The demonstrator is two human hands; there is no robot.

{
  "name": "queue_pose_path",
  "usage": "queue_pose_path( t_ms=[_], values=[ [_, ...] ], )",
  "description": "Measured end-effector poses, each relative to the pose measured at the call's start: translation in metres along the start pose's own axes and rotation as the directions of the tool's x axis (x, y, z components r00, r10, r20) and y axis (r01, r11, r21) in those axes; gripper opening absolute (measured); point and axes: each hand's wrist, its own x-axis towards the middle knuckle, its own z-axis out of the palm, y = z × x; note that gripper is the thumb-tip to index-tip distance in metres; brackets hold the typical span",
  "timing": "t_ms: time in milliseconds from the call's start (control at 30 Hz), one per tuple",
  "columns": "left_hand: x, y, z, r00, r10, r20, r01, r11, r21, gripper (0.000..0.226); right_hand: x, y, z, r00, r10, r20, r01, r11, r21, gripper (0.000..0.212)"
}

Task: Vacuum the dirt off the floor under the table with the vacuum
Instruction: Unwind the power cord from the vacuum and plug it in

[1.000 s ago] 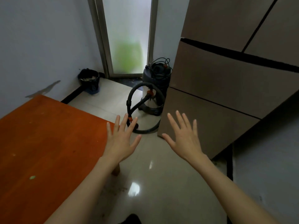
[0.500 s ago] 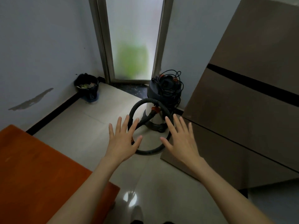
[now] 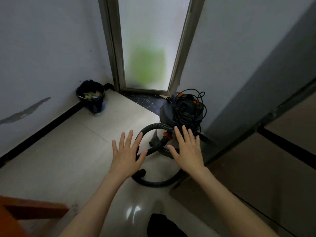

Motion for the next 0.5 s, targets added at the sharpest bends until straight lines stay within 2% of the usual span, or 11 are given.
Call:
queue_pose_path(
  t_ms=[167, 333, 433, 500],
  values=[
    [0.068, 0.014, -0.006, 1.000, -0.014, 0.020, 0.013, 1.000, 0.007, 0.084, 0.085, 0.017, -0.007, 0.998, 0.058, 0.025, -0.060, 0.994, 0.097, 0.068],
    [0.128, 0.019, 0.000, 0.991, -0.007, 0.137, 0.004, 1.000, 0.025, 0.087, 0.143, 0.028, 0.001, 0.987, 0.146, 0.068, -0.156, 0.973, 0.171, 0.068],
    [0.171, 0.021, 0.007, 0.975, 0.037, 0.217, -0.048, 0.998, 0.044, 0.068, 0.173, 0.040, 0.008, 0.967, 0.235, 0.101, -0.252, 0.941, 0.227, 0.068],
    [0.206, 0.020, 0.015, 0.962, 0.101, 0.252, -0.120, 0.991, 0.065, 0.064, 0.195, 0.050, 0.014, 0.945, 0.292, 0.143, -0.321, 0.910, 0.261, 0.069]
  ],
)
